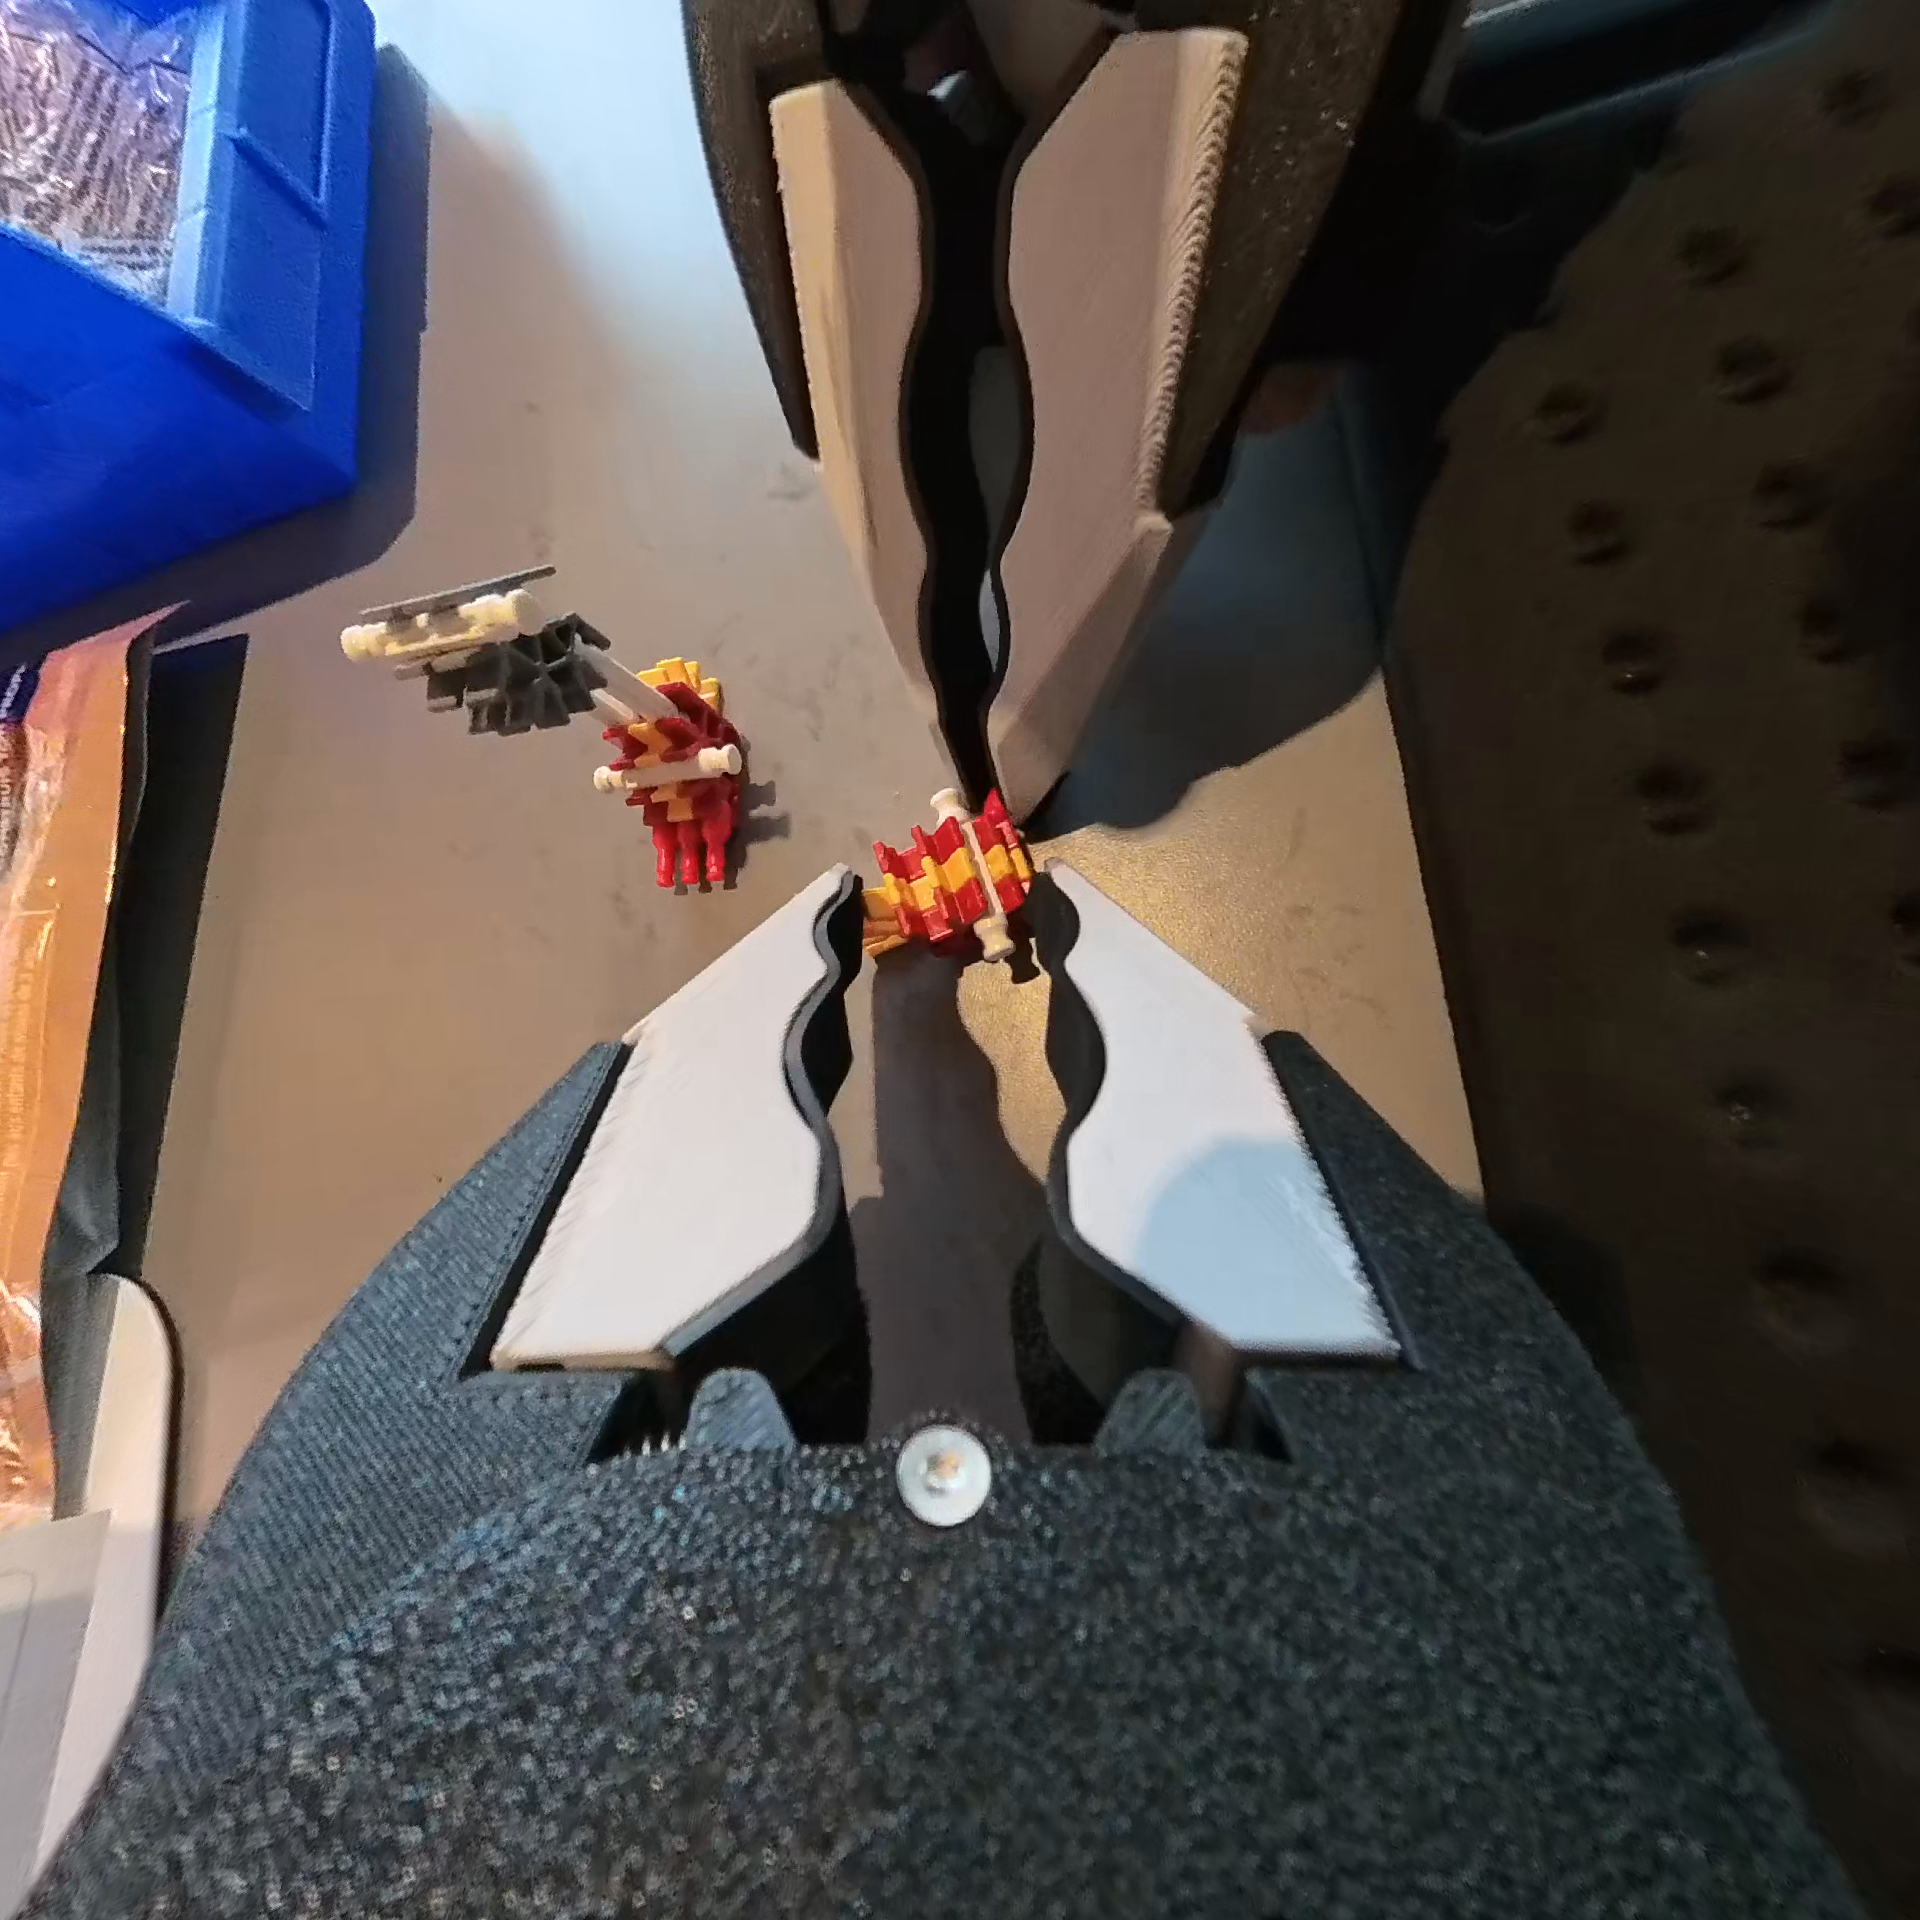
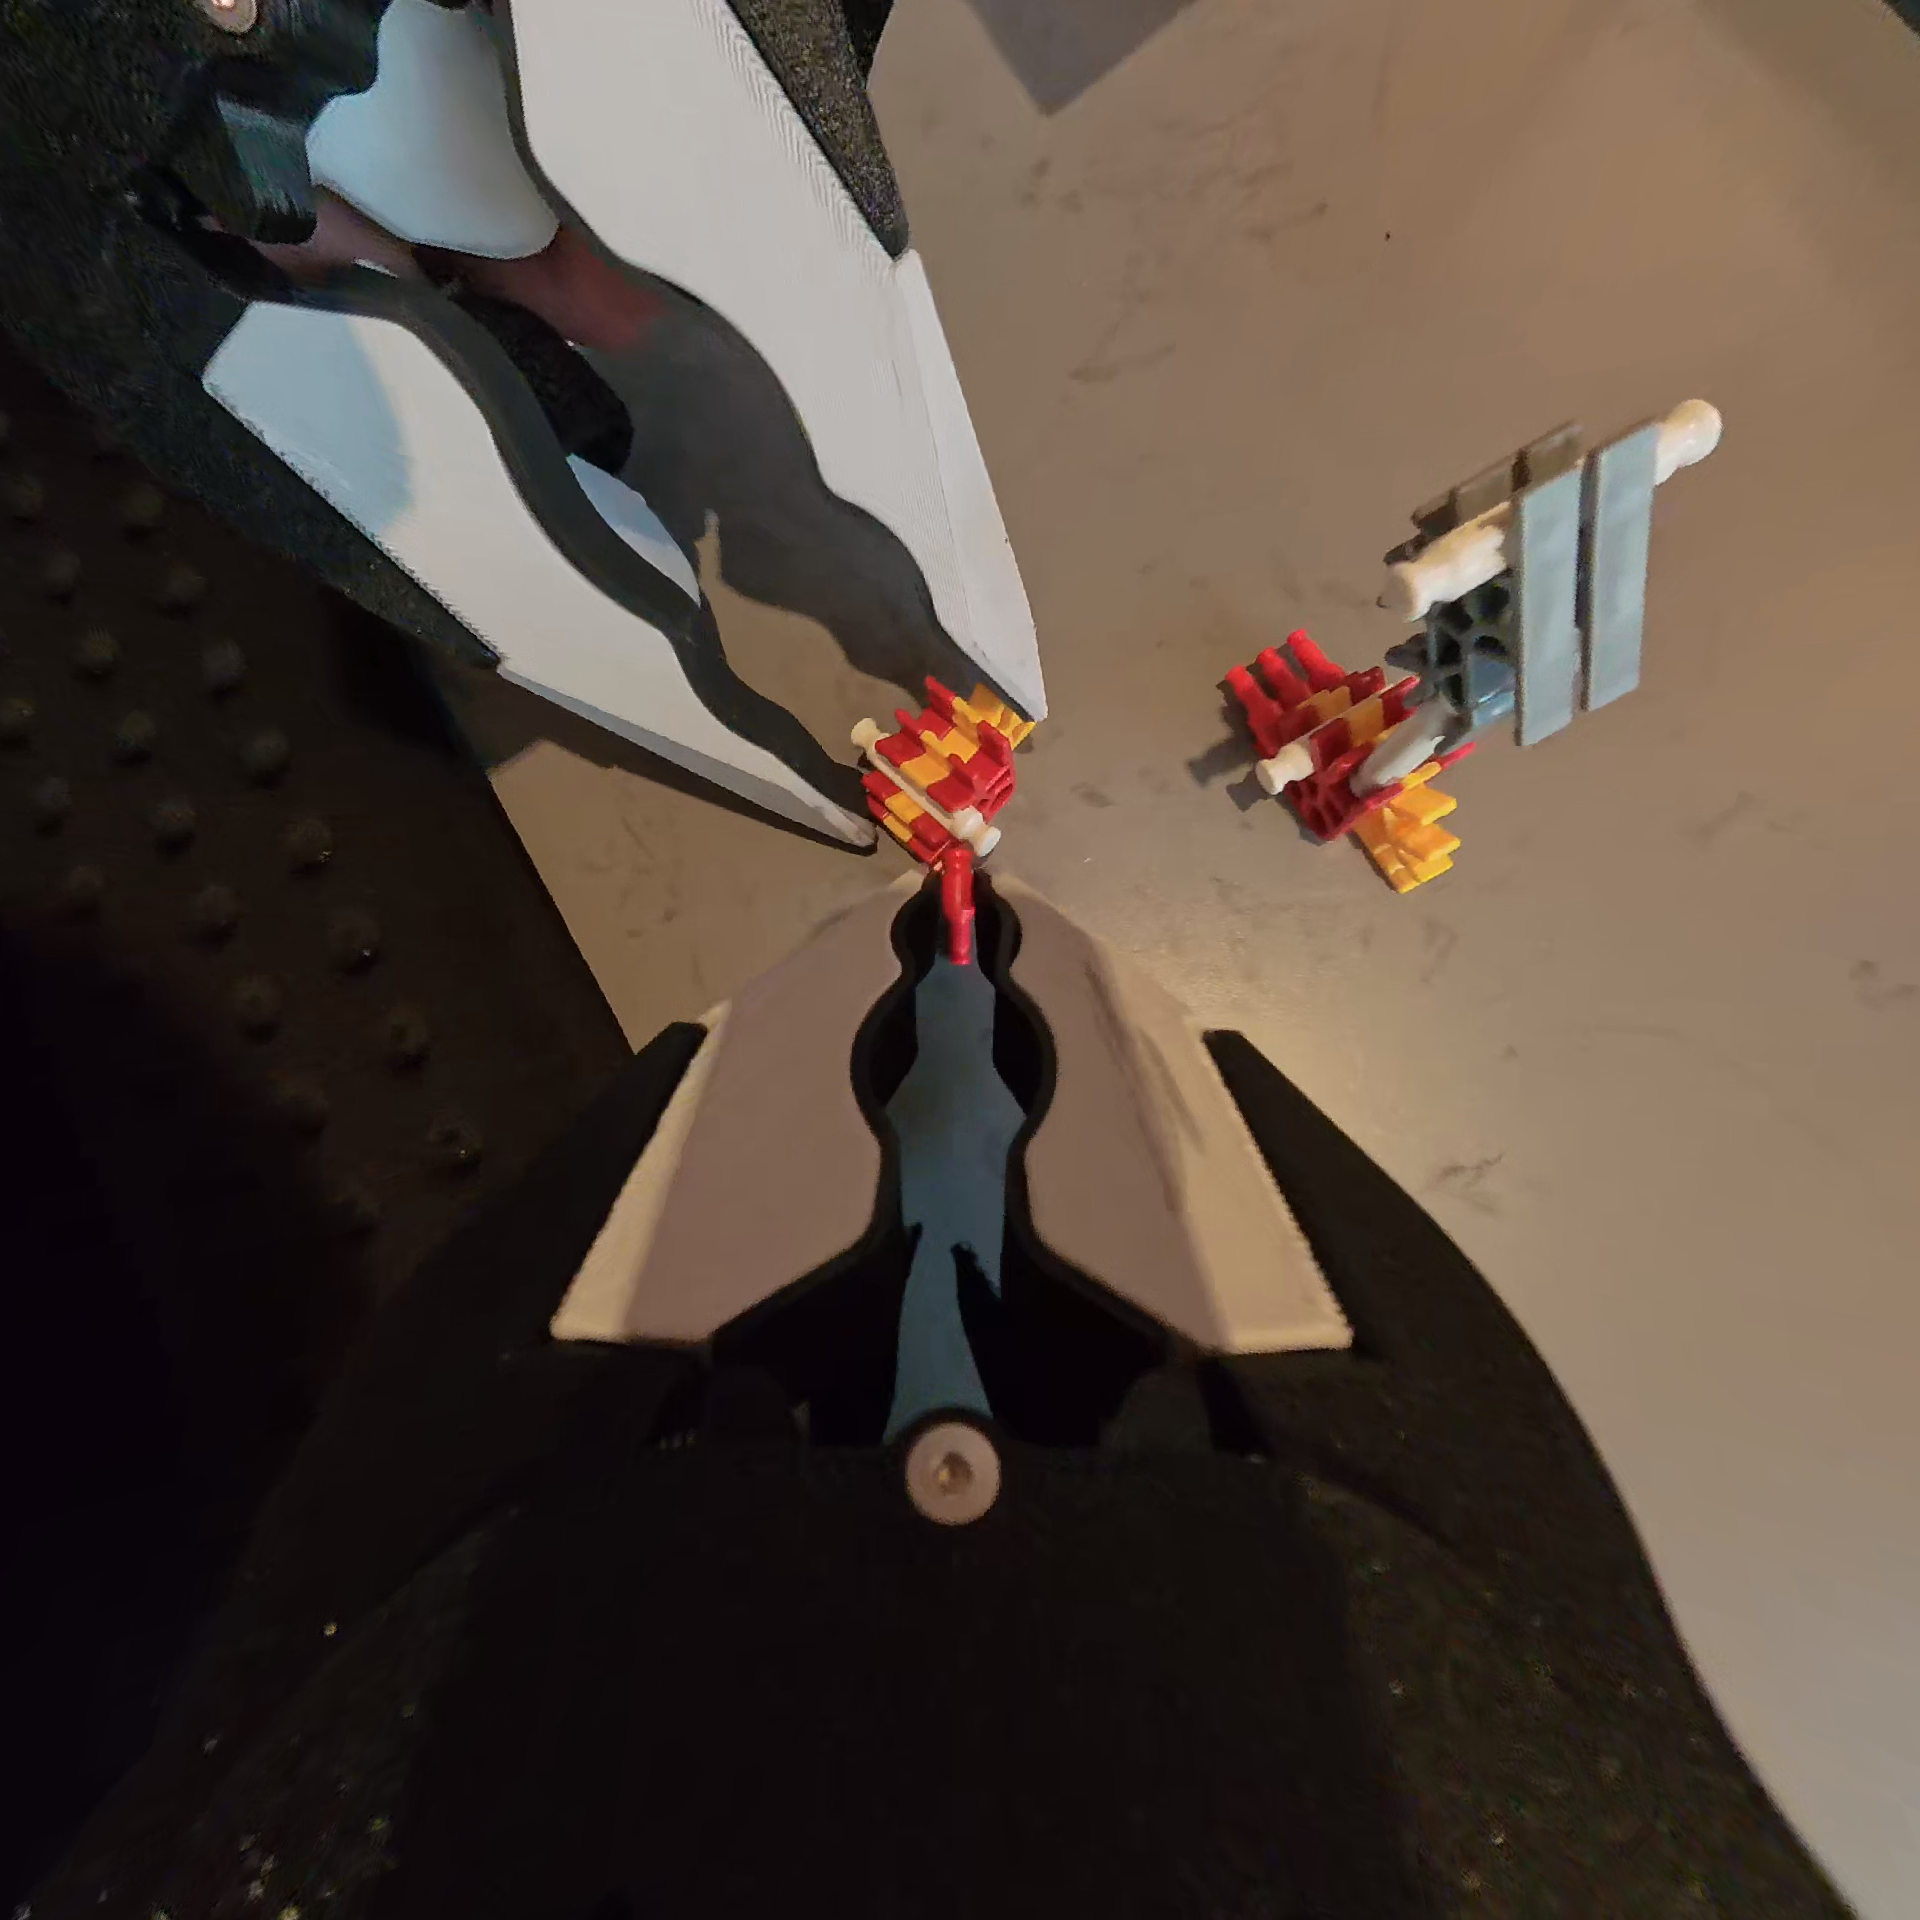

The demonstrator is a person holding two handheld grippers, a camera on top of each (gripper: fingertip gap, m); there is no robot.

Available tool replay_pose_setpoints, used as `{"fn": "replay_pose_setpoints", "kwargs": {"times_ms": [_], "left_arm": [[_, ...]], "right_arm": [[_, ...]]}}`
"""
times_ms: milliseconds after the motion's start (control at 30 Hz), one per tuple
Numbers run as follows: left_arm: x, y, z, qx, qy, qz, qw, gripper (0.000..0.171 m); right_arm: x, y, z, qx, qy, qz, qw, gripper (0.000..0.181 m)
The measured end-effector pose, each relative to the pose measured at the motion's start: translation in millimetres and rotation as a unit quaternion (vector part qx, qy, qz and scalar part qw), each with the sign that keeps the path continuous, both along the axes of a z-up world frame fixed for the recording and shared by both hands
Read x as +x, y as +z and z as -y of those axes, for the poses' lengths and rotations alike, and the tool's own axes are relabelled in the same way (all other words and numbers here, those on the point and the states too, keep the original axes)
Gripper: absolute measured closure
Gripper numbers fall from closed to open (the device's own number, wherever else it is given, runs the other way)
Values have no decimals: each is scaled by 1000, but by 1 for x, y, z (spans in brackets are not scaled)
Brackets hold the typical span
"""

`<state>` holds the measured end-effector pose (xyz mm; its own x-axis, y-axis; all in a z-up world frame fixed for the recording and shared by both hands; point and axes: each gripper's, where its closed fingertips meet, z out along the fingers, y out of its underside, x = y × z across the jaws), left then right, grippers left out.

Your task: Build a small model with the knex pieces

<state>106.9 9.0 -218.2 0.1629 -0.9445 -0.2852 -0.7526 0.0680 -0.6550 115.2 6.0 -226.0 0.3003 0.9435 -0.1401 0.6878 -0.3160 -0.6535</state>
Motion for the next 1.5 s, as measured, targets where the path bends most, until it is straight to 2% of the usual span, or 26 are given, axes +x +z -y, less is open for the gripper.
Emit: {"fn": "replay_pose_setpoints", "kwargs": {"times_ms": [300,467,500,1067,1500], "left_arm": [[0,0,0,6,-5,1,1000,139],[0,0,0,3,-9,2,1000,138],[0,0,0,3,-9,1,1000,138],[1,0,-1,10,2,14,1000,139],[2,-1,-2,26,1,19,999,138]], "right_arm": [[4,5,1,-19,9,-24,999,166],[9,0,0,13,15,1,1000,172],[9,0,0,19,16,2,1000,178],[1,1,7,14,70,-36,997,171],[1,0,7,31,84,-35,995,171]]}}
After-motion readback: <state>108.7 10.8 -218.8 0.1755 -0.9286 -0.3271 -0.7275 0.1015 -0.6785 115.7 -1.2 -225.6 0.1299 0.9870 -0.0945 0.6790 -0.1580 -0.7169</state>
